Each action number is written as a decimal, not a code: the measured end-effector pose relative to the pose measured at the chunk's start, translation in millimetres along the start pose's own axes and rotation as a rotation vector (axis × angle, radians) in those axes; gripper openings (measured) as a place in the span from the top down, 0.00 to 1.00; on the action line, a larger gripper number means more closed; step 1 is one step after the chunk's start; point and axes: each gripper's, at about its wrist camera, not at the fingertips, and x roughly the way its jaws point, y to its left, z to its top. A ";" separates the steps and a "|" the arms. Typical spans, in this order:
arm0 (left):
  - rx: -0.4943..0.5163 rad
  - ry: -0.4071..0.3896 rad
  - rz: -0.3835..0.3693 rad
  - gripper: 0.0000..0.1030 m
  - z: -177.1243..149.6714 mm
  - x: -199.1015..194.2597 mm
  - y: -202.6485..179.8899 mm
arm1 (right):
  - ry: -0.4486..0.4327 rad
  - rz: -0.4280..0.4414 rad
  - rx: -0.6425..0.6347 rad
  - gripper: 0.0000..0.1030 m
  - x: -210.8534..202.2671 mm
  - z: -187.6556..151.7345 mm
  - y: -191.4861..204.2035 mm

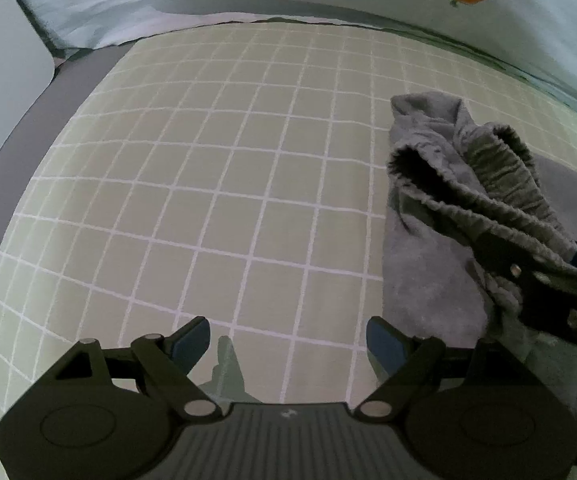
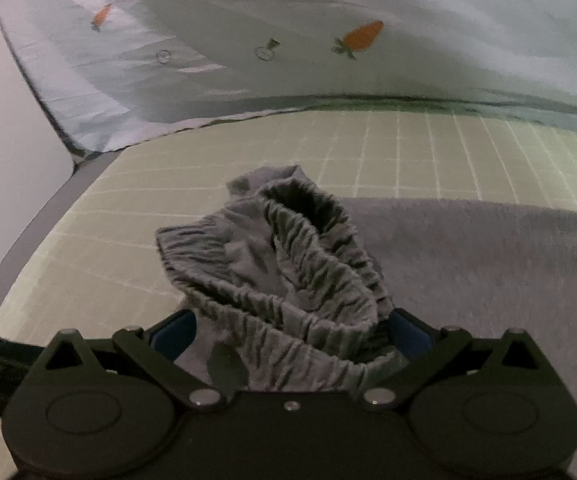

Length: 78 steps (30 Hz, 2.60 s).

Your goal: Fold clothes

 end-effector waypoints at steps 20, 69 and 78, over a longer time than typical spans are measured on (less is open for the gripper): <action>0.073 -0.027 -0.015 0.17 0.1 -1.6 -24.2 | -0.126 0.059 0.294 0.84 -74.1 7.0 -62.2; 0.215 0.011 0.006 0.08 1.6 -21.9 -242.1 | -0.192 -0.719 0.653 0.00 -237.7 -125.3 -423.7; 0.111 0.091 0.006 0.00 26.6 16.0 -242.9 | -0.242 -0.771 0.697 0.00 -241.9 -107.0 -494.2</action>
